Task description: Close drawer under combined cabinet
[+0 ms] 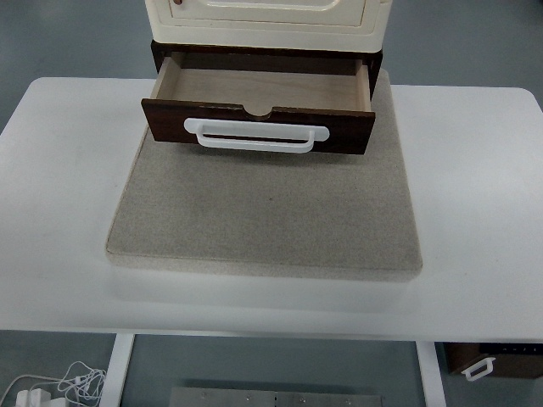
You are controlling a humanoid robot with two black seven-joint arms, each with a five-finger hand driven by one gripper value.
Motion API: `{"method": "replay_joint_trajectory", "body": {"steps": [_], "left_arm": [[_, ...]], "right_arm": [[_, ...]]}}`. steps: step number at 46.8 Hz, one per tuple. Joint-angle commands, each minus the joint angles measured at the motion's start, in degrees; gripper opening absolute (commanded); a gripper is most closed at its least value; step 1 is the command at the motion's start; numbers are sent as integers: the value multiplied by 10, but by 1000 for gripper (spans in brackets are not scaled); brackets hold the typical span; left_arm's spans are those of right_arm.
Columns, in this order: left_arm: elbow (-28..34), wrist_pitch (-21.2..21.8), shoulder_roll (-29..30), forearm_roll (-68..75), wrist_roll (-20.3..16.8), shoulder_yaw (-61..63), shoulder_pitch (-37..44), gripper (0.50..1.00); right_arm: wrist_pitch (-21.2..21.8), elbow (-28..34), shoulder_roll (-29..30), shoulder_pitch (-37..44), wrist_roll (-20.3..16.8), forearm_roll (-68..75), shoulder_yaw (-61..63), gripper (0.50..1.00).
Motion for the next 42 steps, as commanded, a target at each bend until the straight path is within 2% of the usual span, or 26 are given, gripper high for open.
{"method": "replay_joint_trajectory", "body": {"steps": [1, 10, 20, 30, 42], "left_arm": [[-35, 0, 1, 52, 0, -1, 2, 1000], [-100, -2, -2, 97, 5, 3, 5, 1000], [-202, 8, 1, 112, 5, 68, 3, 1000], [-266, 25, -1, 144, 10, 124, -3, 1000], [-311, -10, 0, 205, 38, 187, -4, 1000]], "right_arm": [[0, 0, 0, 0, 0, 0, 0, 952], [0, -1, 0, 0, 0, 0, -1, 952], [0, 0, 0, 0, 0, 0, 0, 952], [0, 0, 0, 0, 0, 0, 0, 952], [0, -1, 0, 0, 0, 0, 0, 952]]}}
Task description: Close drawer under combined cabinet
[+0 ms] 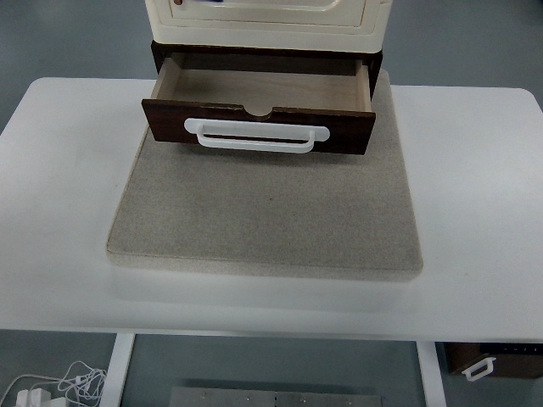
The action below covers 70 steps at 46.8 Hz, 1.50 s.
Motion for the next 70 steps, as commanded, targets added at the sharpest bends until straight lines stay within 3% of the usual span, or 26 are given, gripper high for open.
{"method": "replay_joint_trajectory", "body": {"steps": [1, 20, 29, 43, 55, 70], "left_arm": [[-14, -11, -1, 16, 10, 13, 0, 1000], [-42, -31, -27, 38, 85, 154, -74, 1000], [-44, -58, -39, 39, 148, 182, -75, 1000], [-44, -66, -68, 109, 187, 229, -71, 1000], [-31, -61, -94, 116, 234, 263, -70, 1000], [17, -88, -135, 121, 296, 264, -75, 1000]], "right_arm": [[0, 0, 0, 0, 0, 1, 0, 952], [0, 0, 0, 0, 0, 0, 0, 952], [0, -1, 0, 0, 0, 0, 0, 952], [0, 0, 0, 0, 0, 0, 0, 952], [0, 0, 0, 0, 0, 0, 0, 952], [1, 0, 0, 0, 0, 0, 0, 952]]}}
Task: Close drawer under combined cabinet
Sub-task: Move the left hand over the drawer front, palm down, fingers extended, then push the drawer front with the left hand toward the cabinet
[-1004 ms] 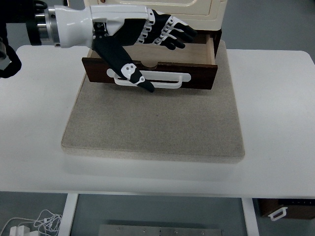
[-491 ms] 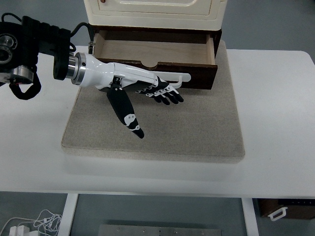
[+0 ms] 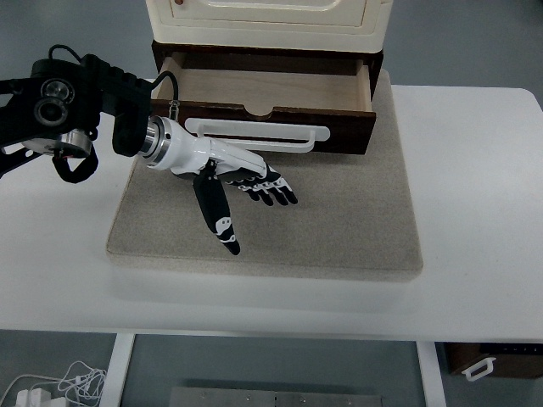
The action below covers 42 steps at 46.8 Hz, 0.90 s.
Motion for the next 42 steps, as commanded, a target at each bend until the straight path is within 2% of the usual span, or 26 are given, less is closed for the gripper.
{"method": "replay_joint_trajectory", "body": {"steps": [1, 16, 42], "left_arm": [[13, -8, -11, 3, 12, 1, 0, 1000], [85, -9, -48, 22, 13, 0, 2, 1000], [106, -16, -55, 51, 12, -3, 0, 1000]], "right_arm": [[0, 0, 0, 0, 0, 0, 0, 952], [0, 0, 0, 0, 0, 0, 0, 952], [0, 0, 0, 0, 0, 1, 0, 952]]}}
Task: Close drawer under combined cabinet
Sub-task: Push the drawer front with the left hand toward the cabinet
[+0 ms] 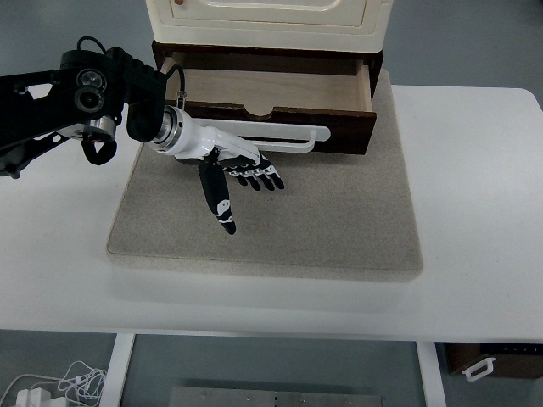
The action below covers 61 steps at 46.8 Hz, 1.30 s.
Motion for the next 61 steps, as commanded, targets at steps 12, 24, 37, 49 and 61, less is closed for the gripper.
{"method": "replay_joint_trajectory", "body": {"steps": [12, 24, 37, 49, 61], "left_arm": [[18, 5, -12, 2, -2, -2, -5, 1000], [56, 5, -20, 24, -5, -7, -5, 1000], [99, 13, -42, 25, -11, -11, -5, 1000], [121, 25, -42, 28, -19, -23, -6, 1000], [142, 53, -45, 30, -29, -23, -6, 1000]], "right_arm": [[0, 0, 0, 0, 0, 0, 0, 952], [0, 0, 0, 0, 0, 1, 0, 952], [0, 0, 0, 0, 0, 0, 0, 952], [0, 0, 0, 0, 0, 0, 0, 952], [0, 0, 0, 0, 0, 0, -1, 952]]}}
